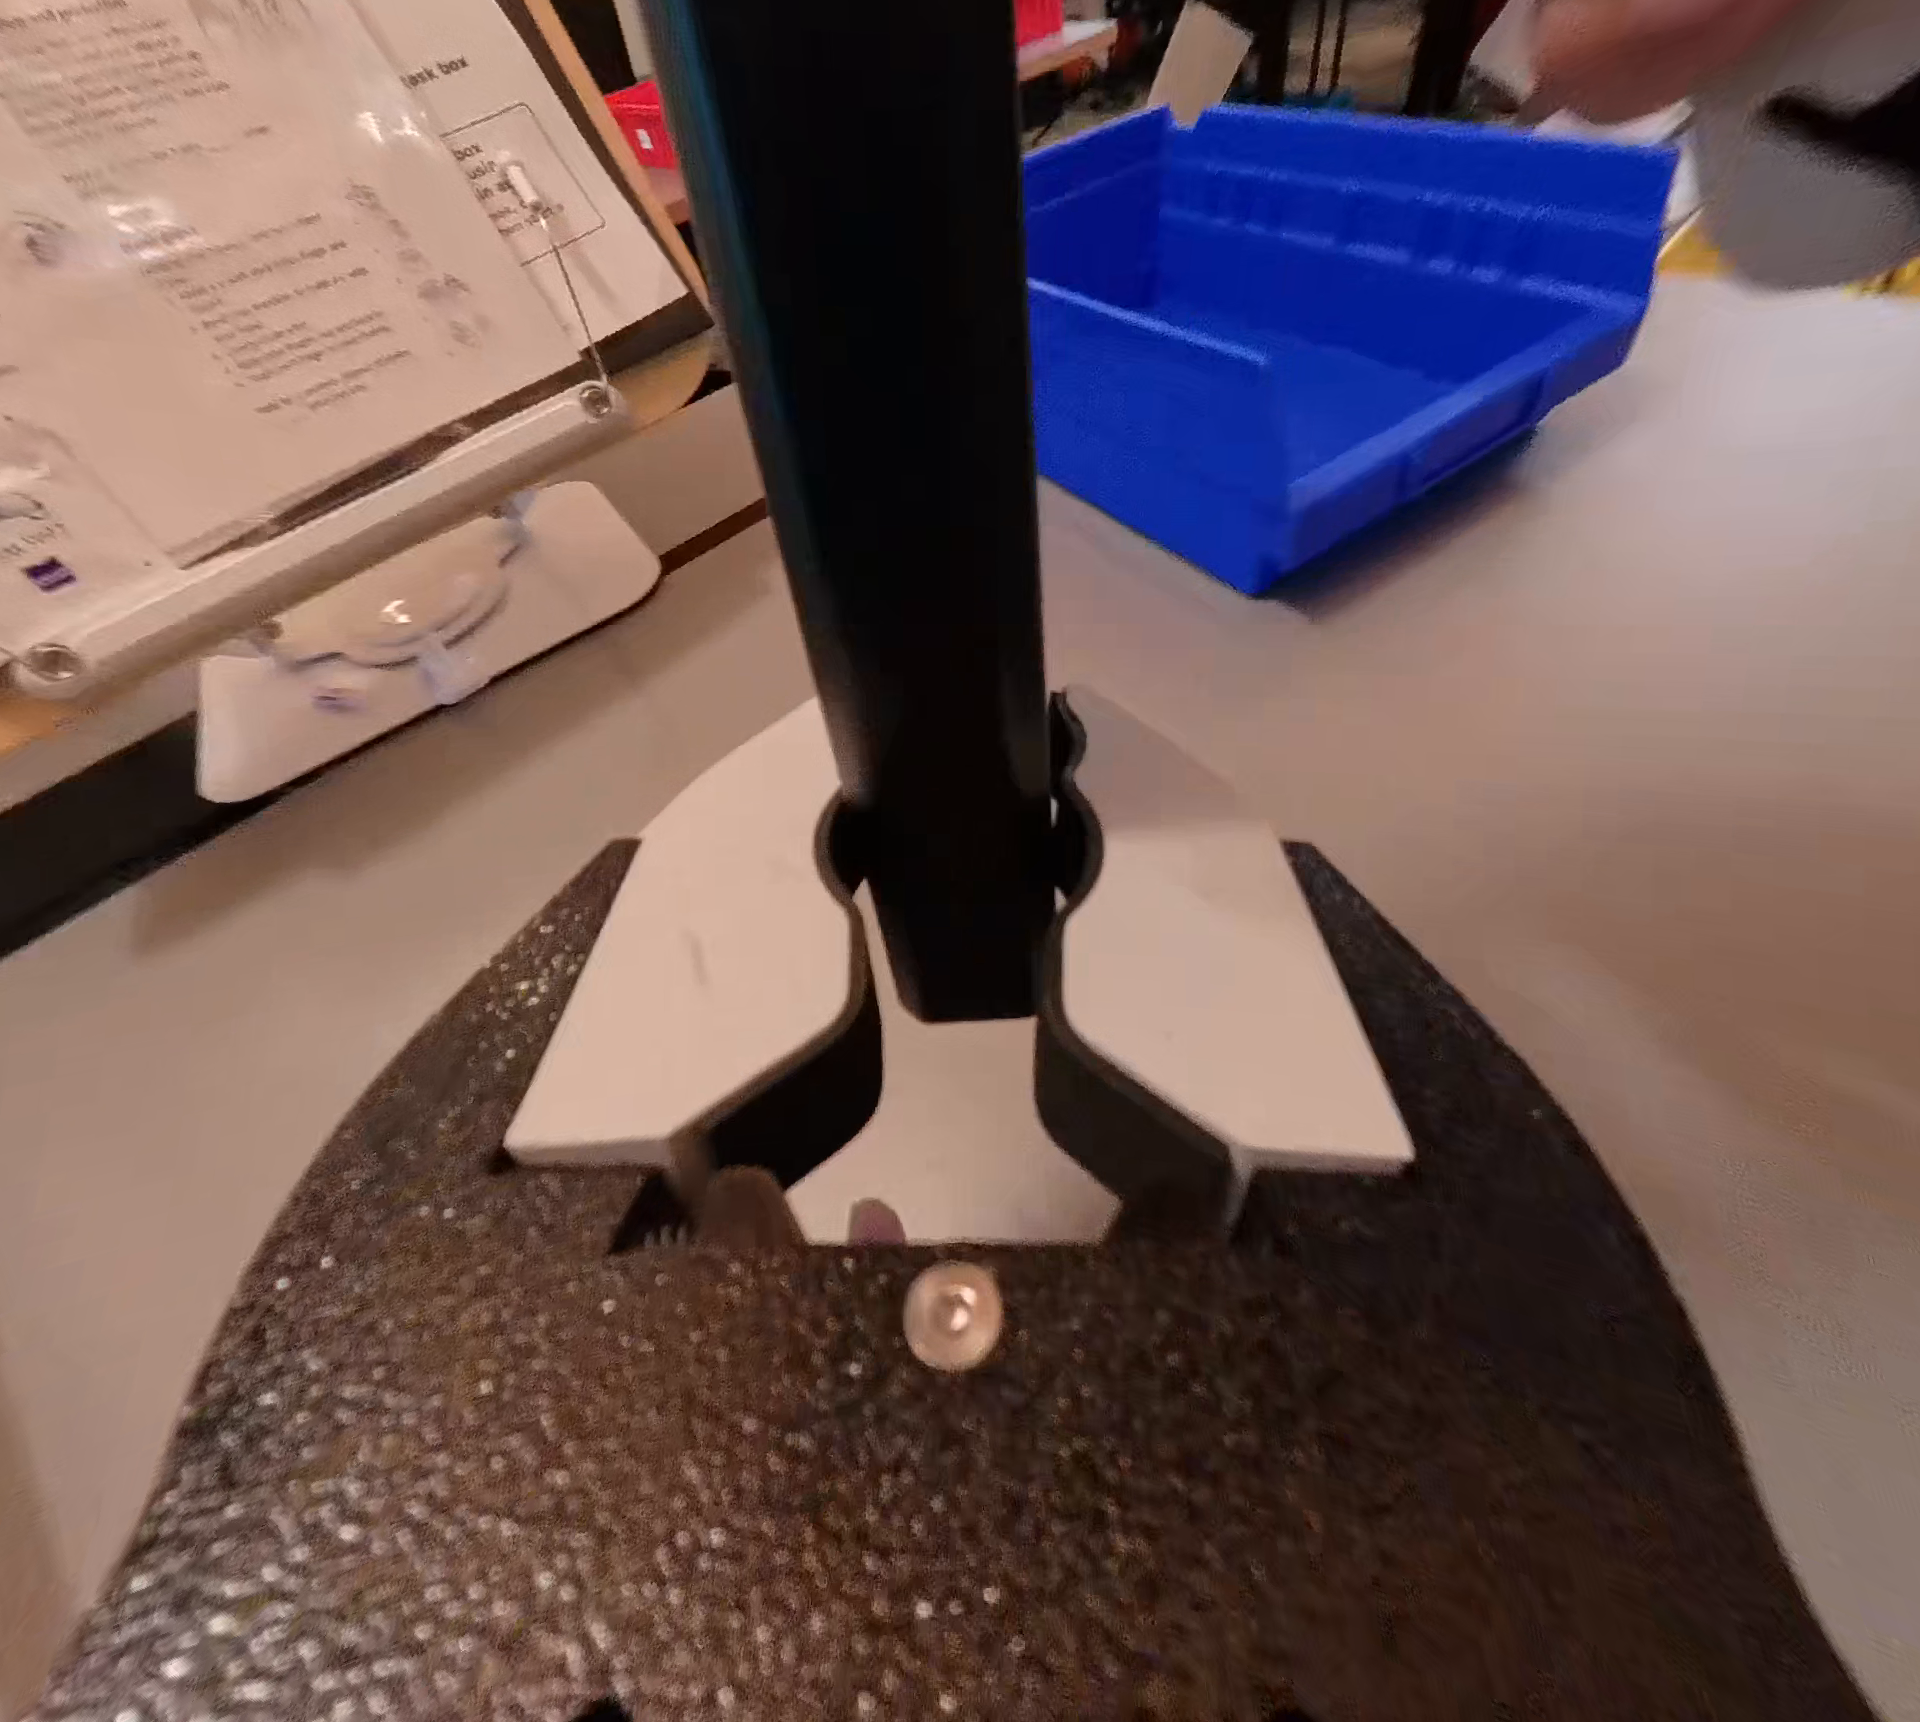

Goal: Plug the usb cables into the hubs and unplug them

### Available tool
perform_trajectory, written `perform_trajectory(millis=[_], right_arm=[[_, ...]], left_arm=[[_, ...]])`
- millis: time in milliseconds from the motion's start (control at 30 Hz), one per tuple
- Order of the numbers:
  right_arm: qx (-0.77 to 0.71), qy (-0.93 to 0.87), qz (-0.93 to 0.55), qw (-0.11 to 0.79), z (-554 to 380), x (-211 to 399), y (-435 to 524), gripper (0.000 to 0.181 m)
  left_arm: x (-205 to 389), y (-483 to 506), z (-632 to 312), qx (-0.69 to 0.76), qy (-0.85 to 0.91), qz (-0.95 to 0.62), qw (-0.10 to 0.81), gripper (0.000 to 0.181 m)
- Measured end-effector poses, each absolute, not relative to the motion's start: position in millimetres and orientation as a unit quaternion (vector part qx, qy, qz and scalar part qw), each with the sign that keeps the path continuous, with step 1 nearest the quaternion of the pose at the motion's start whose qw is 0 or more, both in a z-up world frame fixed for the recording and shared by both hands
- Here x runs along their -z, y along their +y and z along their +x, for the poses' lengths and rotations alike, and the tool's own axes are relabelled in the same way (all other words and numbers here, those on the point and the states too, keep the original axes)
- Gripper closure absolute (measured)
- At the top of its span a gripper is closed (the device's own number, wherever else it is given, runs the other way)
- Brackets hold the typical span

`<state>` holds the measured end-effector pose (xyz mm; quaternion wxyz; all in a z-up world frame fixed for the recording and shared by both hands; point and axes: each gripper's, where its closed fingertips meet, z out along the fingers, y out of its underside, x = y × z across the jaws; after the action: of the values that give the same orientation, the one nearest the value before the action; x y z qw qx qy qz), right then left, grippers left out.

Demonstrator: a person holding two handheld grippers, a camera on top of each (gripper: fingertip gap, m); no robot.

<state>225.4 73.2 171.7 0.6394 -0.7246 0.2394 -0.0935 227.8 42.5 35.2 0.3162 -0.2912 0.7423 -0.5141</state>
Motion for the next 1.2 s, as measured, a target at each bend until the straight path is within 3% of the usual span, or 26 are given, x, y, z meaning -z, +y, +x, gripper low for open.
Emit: perform_trajectory(millis=[167,367,433,533,600,667,700,733,767,1100,1200], right_arm=[[0.070,0.244,-0.760,0.598,208.3,-161.8,58.6,0.117],[-0.087,0.407,-0.644,0.641,212.2,-174.9,12.7,0.067],[-0.205,0.473,-0.523,0.679,219.3,-177.3,0.2,0.074],[-0.365,0.514,-0.425,0.650,217.0,-156.8,4.0,0.083],[-0.402,0.539,-0.419,0.610,212.9,-134.9,15.1,0.071],[-0.437,0.545,-0.412,0.585,208.4,-123.2,26.6,0.079],[-0.461,0.533,-0.403,0.584,205.0,-124.1,31.7,0.102],[-0.482,0.512,-0.403,0.586,199.8,-125.4,36.6,0.138],[-0.489,0.511,-0.411,0.575,195.8,-119.3,41.6,0.144],[-0.406,0.438,-0.499,0.628,189.6,-114.8,55.1,0.150],[-0.350,0.403,-0.526,0.662,194.2,-126.5,50.7,0.150]], left_arm=[[-53.7,81.4,246.2,0.434,0.742,-0.219,0.462,0.152],[-111.4,134.1,271.4,0.273,0.695,-0.086,0.660,0.152],[-122.2,140.4,273.6,0.230,0.680,-0.036,0.696,0.152],[-125.7,133.1,268.6,0.202,0.671,0.033,0.713,0.151],[-123.0,121.6,261.7,0.191,0.665,0.078,0.718,0.152],[-117.1,109.9,254.4,0.188,0.662,0.112,0.716,0.152],[-113.8,105.9,251.9,0.188,0.663,0.121,0.715,0.152],[-111.8,103.8,250.1,0.187,0.662,0.123,0.715,0.152],[-111.0,104.7,250.0,0.180,0.662,0.121,0.717,0.152],[-127.4,121.4,253.3,0.131,0.631,0.100,0.758,0.148],[-145.5,135.8,255.9,0.152,0.619,0.047,0.769,0.130]])
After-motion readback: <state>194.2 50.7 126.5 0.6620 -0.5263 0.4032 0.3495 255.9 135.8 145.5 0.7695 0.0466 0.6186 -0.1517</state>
